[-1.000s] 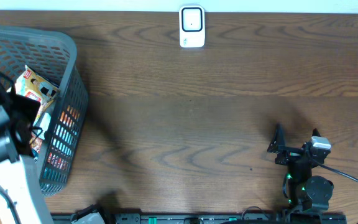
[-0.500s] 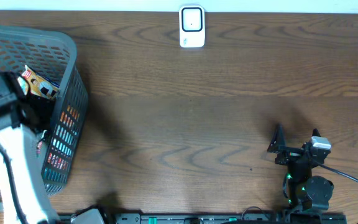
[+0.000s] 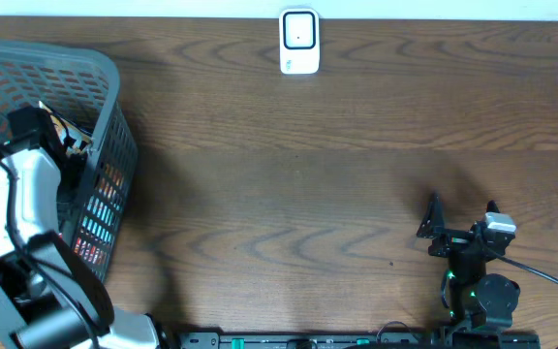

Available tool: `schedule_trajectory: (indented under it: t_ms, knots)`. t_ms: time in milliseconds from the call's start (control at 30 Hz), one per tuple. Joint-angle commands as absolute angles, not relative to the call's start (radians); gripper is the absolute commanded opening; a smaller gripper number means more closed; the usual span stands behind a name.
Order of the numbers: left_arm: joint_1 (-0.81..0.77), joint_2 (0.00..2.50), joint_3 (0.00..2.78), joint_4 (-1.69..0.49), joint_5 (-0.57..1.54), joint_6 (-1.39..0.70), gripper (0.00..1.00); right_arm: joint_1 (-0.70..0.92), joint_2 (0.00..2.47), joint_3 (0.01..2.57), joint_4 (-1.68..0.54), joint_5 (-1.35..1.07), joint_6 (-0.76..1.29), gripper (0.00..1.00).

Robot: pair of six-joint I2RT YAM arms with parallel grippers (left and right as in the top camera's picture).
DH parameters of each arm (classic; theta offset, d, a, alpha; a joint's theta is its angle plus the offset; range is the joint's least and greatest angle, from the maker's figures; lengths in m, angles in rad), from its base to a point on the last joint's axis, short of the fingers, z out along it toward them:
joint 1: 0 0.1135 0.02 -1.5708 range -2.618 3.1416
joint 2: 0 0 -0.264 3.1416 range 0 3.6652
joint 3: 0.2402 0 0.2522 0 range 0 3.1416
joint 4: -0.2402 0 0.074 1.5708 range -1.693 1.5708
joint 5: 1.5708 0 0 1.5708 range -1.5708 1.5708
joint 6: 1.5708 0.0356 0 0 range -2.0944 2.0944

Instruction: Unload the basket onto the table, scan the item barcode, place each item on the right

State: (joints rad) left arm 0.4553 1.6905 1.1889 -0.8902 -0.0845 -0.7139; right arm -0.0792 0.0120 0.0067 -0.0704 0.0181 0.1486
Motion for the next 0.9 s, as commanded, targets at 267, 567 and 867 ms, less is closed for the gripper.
schedule_trajectory:
  t_ms: [267, 567, 867]
  knots:
    - [0.455, 1.831, 1.181, -0.873, -0.098, -0.716, 0.47, -0.081, 0.006, 0.006, -0.074, 0.016, 0.141, 0.99]
    - [0.477, 1.804, 1.200, -0.847, -0.098, -0.702, 0.08, -0.081, 0.006, 0.006, -0.074, 0.016, 0.141, 0.99]
    - [0.557, 1.629, 1.268, -0.830, -0.097, -0.667, 0.08, -0.081, 0.006, 0.006, -0.074, 0.016, 0.141, 0.99]
